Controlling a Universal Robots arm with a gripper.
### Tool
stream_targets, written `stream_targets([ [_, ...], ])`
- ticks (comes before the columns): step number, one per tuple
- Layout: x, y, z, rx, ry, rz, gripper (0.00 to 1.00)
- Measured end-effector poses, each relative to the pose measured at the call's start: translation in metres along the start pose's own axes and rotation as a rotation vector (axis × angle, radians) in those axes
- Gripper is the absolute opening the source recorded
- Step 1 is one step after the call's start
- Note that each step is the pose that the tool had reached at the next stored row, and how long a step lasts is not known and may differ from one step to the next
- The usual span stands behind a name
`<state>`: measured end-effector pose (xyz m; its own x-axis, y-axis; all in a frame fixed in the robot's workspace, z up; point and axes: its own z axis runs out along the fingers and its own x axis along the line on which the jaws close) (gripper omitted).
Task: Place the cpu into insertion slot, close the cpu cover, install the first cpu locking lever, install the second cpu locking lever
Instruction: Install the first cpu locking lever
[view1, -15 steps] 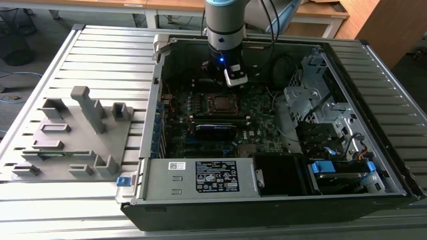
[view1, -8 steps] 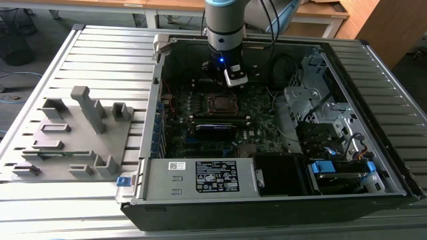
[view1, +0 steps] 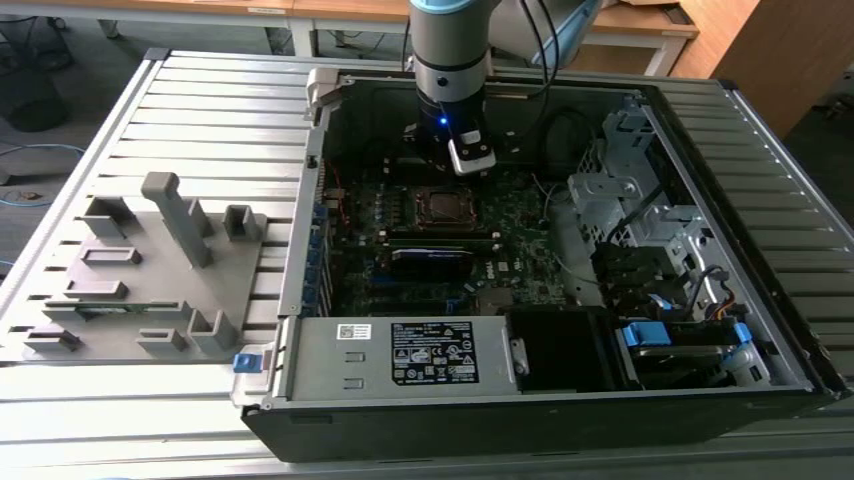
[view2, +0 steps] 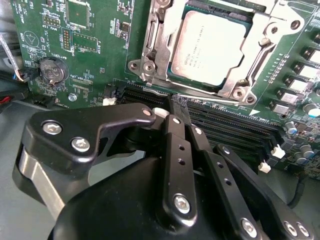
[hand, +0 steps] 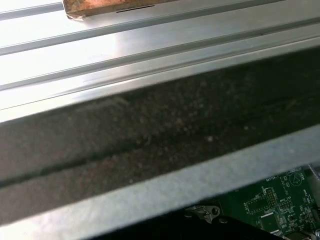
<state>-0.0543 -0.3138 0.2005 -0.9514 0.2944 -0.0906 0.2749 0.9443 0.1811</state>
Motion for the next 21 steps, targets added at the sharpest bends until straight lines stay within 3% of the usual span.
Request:
stream_targets([
  [21, -0.0015, -0.0006, 0.0038, 0.0017, -0.0003, 0.0, 0.11],
])
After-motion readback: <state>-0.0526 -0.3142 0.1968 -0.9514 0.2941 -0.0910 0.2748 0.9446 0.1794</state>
